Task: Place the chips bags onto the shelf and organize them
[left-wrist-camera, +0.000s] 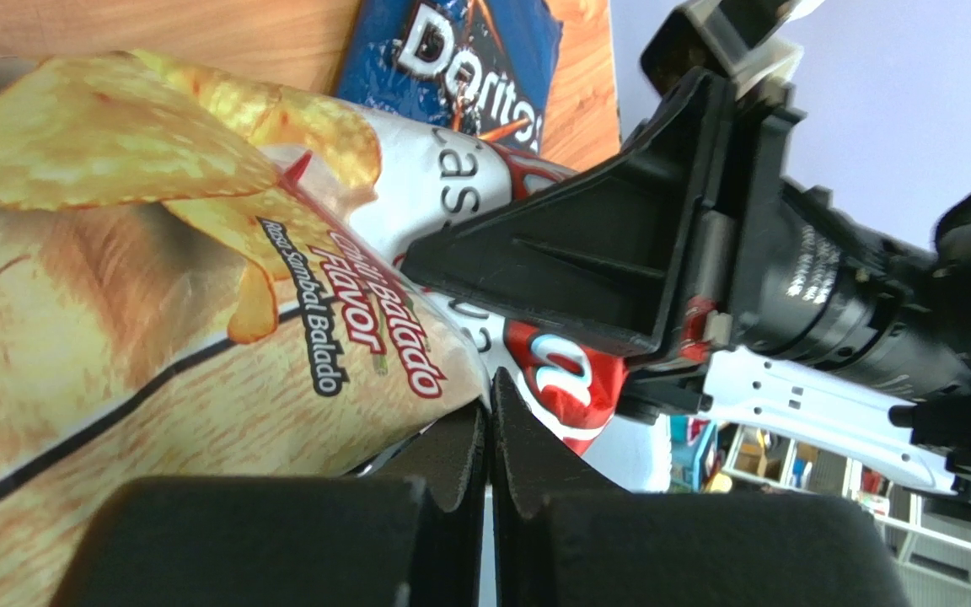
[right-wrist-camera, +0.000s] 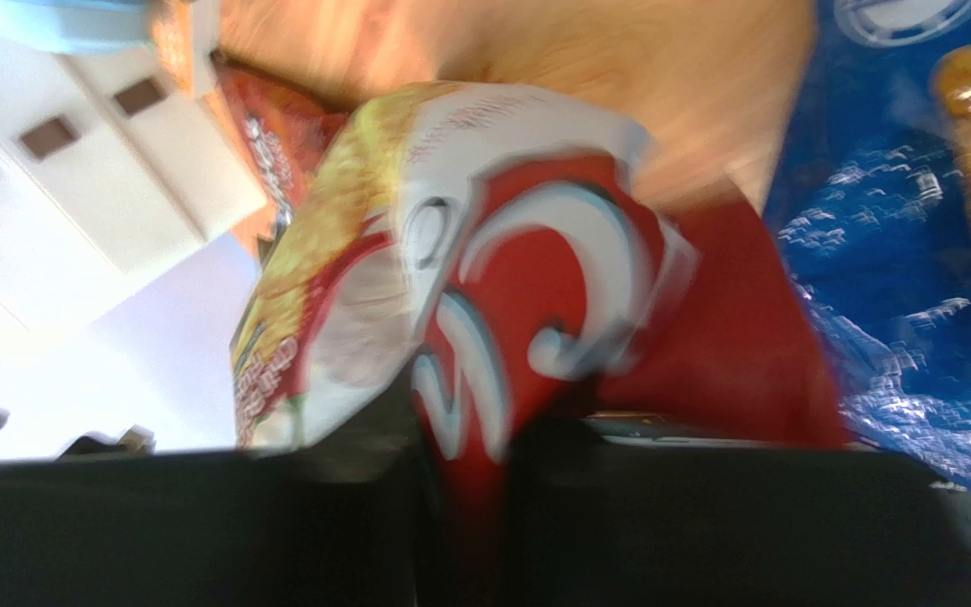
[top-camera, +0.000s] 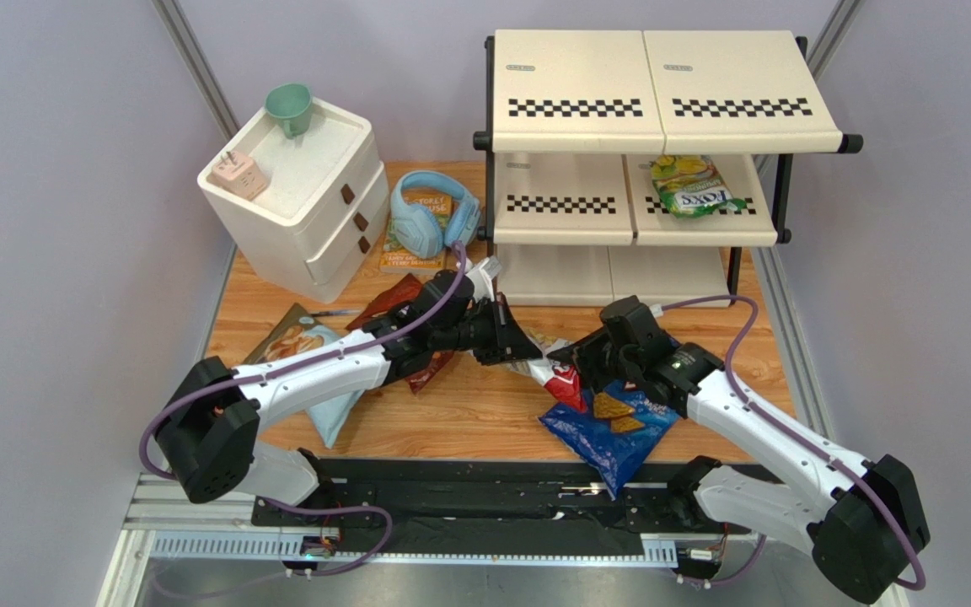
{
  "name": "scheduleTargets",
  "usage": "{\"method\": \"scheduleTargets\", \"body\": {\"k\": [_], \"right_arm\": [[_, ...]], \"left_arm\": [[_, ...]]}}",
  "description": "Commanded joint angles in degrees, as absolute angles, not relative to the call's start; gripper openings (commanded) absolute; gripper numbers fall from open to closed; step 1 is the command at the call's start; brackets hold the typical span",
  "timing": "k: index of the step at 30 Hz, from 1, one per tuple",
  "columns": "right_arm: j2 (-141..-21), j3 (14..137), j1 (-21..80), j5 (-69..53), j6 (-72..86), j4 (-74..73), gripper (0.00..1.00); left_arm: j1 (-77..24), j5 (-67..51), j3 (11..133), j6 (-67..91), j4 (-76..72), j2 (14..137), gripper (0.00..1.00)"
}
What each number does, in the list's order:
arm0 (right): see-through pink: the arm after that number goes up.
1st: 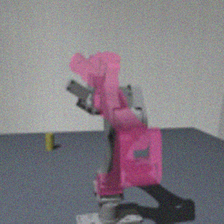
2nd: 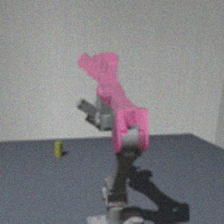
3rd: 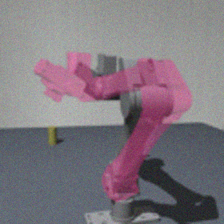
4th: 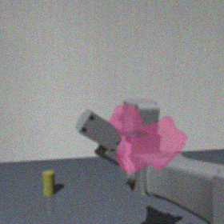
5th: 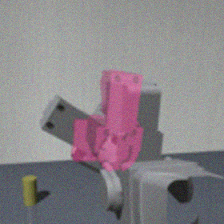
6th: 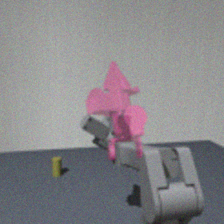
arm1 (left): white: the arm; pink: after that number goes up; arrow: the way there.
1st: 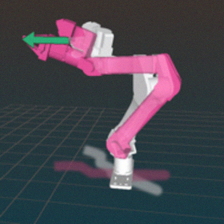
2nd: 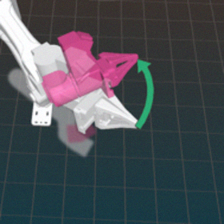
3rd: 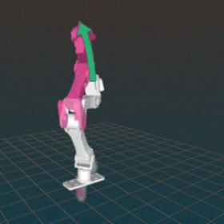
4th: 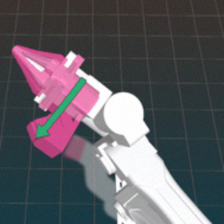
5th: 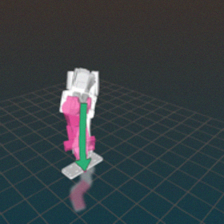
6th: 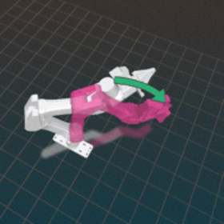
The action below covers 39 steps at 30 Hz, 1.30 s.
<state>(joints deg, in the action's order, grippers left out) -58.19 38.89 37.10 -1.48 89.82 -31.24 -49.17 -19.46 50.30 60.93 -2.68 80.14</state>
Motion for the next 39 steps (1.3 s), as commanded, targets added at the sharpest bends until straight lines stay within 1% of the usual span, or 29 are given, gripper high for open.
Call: {"method": "scheduleTargets", "body": {"k": [1,2,3,4,6,7,9,10,12,15,19,21,25,29,32,34,36,37,38,39], "right_arm": [[-57.83,38.76,37.09,-0.26,87.81,-27.07,0.07],[-57.48,38.93,37.09,-0.26,86.85,-27.24,0.0],[-57.13,39.28,37.09,-0.18,85.97,-27.86,0.0],[-56.78,39.72,36.92,-0.09,84.83,-28.64,0.0],[-55.73,40.6,36.74,2.19,81.14,-32.75,0.0],[-55.2,41.56,36.56,3.76,78.51,-34.26,0.0],[-53.18,42.45,36.48,5.09,75.25,-37.51,0.0],[-52.22,43.06,36.47,6.49,73.84,-38.14,0.0],[-49.49,43.42,36.47,7.73,70.06,-39.46,0.0],[-46.59,44.56,36.39,9.75,66.03,-41.12,0.0],[-46.41,47.54,36.39,12.82,60.92,-45.25,0.0],[-46.14,48.6,36.39,13.97,57.5,-46.31,0.0],[-43.43,47.81,36.47,20.19,52.05,-45.27,0.0],[-43.15,49.3,36.47,21.71,48.34,-45.87,0.0],[-43.5,48.26,36.56,19.87,48.77,-45.7,0.0],[-44.21,45.89,36.56,16.71,51.92,-46.05,0.0],[-44.56,42.13,36.56,12.68,54.74,-45.7,0.0],[-44.47,40.97,36.74,11.61,57.28,-45.44,0.0],[-44.3,39.39,36.91,10.99,58.96,-45.27,0.0],[-43.34,37.29,37.61,11.07,61.58,-45.7,0.0]], "left_arm": [[-48.78,-23.29,52.02,59.94,-2.5,80.42,0.0],[-48.43,-23.12,52.55,59.59,-0.37,80.68,0.0],[-47.99,-22.85,53.34,59.24,2.26,80.77,0.01],[-47.47,-22.33,53.61,58.89,4.72,80.68,0.09],[-45.71,-21.19,53.27,57.49,9.92,79.9,0.16],[-45.36,-19.27,53.0,56.26,13.5,78.41,0.27],[-45.26,-16.97,51.78,55.46,16.6,76.21,0.43],[-45.35,-14.87,51.16,55.37,19.05,73.85,0.55],[-45.09,-12.67,49.41,55.81,21.52,71.38,0.61],[-43.51,-8.8,47.99,56.51,25.83,66.81,0.62],[-40.96,-5.37,46.67,57.48,29.7,62.76,0.62],[-39.73,-5.27,45.54,57.92,30.14,62.14,0.61],[-39.38,-6.32,44.21,58.71,29.89,62.22,0.61],[-39.46,-8.34,44.3,58.54,28.22,63.89,0.61],[-39.46,-12.56,43.77,58.53,24.71,66.0,0.62],[-39.46,-16.25,42.9,59.85,20.67,67.93,0.66],[-39.46,-20.73,41.75,62.04,13.91,69.87,0.66],[-39.9,-21.96,40.53,63.18,11.28,70.48,0.7],[-40.34,-24.06,40.0,64.85,5.77,71.71,0.7],[-40.78,-24.95,39.82,65.3,3.63,72.5,0.75]]}}
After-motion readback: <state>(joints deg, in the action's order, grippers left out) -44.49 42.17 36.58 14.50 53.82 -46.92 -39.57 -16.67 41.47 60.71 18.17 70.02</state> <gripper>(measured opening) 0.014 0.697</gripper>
